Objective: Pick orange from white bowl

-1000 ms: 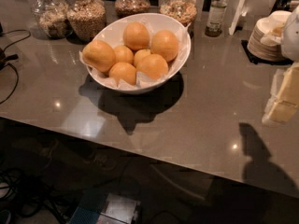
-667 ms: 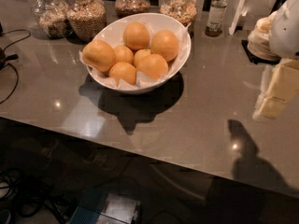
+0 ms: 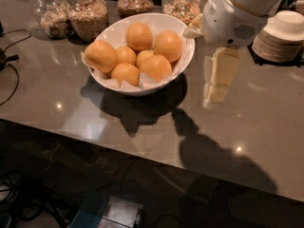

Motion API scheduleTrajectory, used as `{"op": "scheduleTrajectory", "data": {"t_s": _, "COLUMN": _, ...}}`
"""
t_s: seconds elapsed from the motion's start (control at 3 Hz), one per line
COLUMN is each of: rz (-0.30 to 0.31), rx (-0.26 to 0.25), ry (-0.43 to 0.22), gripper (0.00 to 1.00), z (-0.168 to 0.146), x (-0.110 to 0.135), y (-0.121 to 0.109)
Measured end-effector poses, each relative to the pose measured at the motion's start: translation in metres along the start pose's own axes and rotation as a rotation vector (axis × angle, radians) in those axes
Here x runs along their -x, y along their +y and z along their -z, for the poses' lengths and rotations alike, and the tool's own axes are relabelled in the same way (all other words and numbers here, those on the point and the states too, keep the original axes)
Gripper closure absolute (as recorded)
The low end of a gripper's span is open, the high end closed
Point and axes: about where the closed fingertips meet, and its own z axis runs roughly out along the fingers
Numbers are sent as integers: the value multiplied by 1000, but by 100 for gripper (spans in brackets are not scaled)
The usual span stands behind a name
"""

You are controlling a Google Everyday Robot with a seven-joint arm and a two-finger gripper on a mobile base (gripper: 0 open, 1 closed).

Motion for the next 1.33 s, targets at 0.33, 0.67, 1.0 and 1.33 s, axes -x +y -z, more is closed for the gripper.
{"op": "scheduleTrajectory", "data": {"t_s": 0.33, "rz": 89, "rx": 49, "ry": -42, "gripper": 0, "z": -24, "x": 40, "y": -23}}
{"op": "scheduleTrajectory", "data": {"t_s": 0.67, "rz": 168, "rx": 80, "ry": -55, "gripper": 0, "z": -47, "x": 78, "y": -49}}
{"op": "scheduleTrajectory", "data": {"t_s": 1.0, "rz": 239, "rx": 78, "ry": -39, "gripper": 0, "z": -62, "x": 117, "y": -80}}
{"op": "scheduleTrajectory", "data": {"t_s": 1.33, "rz": 298, "rx": 30, "ry": -7, "gripper": 0, "z": -68, "x": 160, "y": -109}}
